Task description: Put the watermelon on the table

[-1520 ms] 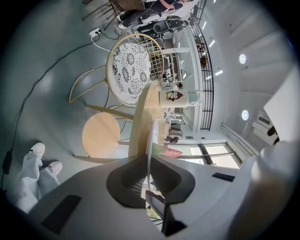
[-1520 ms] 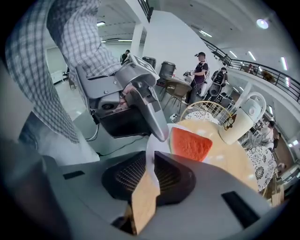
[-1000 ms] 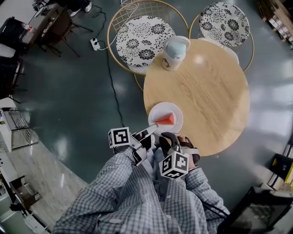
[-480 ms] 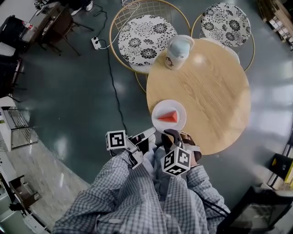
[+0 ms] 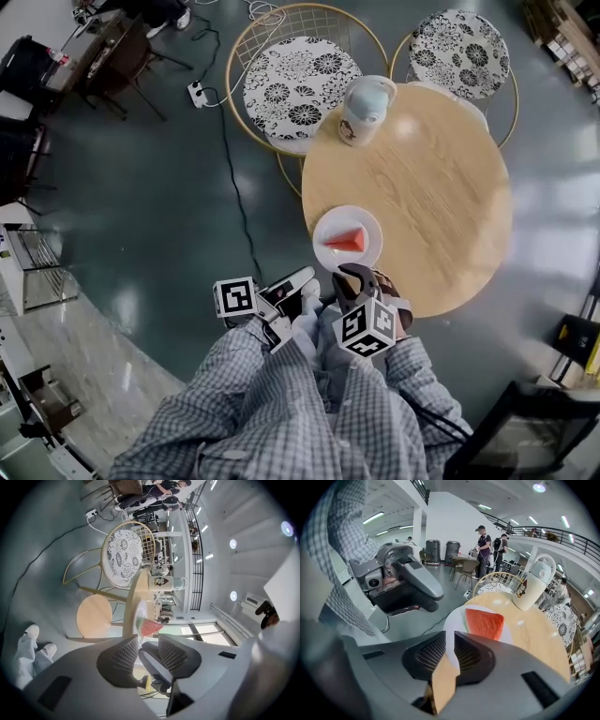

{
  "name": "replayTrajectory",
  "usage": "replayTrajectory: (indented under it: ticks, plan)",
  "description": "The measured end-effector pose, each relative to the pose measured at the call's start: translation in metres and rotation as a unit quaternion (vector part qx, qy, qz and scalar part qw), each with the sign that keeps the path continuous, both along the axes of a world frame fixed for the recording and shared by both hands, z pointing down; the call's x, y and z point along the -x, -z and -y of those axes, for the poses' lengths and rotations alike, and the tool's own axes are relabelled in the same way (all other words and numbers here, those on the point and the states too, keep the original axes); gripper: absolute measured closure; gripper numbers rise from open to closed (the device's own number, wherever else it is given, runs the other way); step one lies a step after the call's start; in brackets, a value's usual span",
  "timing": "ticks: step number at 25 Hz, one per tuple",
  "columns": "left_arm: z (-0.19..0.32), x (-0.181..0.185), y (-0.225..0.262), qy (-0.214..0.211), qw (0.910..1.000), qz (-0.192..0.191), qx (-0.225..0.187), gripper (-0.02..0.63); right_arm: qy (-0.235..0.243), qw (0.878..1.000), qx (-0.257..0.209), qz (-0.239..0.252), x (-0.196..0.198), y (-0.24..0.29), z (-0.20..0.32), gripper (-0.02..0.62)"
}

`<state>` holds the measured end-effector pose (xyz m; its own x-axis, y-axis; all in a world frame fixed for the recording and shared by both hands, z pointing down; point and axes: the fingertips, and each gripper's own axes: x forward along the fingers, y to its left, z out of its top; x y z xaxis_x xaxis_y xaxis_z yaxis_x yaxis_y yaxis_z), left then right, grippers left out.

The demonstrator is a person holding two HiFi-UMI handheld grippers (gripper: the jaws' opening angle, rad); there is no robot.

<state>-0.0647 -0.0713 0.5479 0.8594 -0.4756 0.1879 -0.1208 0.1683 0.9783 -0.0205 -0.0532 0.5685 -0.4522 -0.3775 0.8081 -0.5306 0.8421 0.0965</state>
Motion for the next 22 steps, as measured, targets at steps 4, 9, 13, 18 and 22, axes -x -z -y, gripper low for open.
replayTrajectory:
  ticks: [4, 9, 13, 18, 22]
  plan:
    - [-0.003, -0.007, 0.008, -0.035, 0.9979, 0.036, -0.041, 0.53, -0.057, 0.997, 0.001, 0.059, -0.005, 0.013, 0.005, 0.534]
    - [-0.002, -0.024, 0.032, -0.071, 0.9896, 0.059, -0.11, 0.598, -0.156, 0.975, 0.025, 0.158, -0.022, 0.041, 0.008, 0.534]
    - [-0.003, -0.042, 0.055, -0.101, 0.9808, 0.059, -0.156, 0.598, -0.228, 0.948, 0.029, 0.219, -0.044, 0.063, 0.009, 0.551]
    - [-0.005, -0.07, 0.086, -0.151, 0.9626, 0.063, -0.216, 0.598, -0.282, 0.926, 0.004, 0.251, -0.076, 0.086, 0.01, 0.565]
    - [-0.014, -0.09, 0.105, -0.204, 0.9394, 0.081, -0.264, 0.598, -0.315, 0.904, -0.018, 0.287, -0.096, 0.112, 0.009, 0.571]
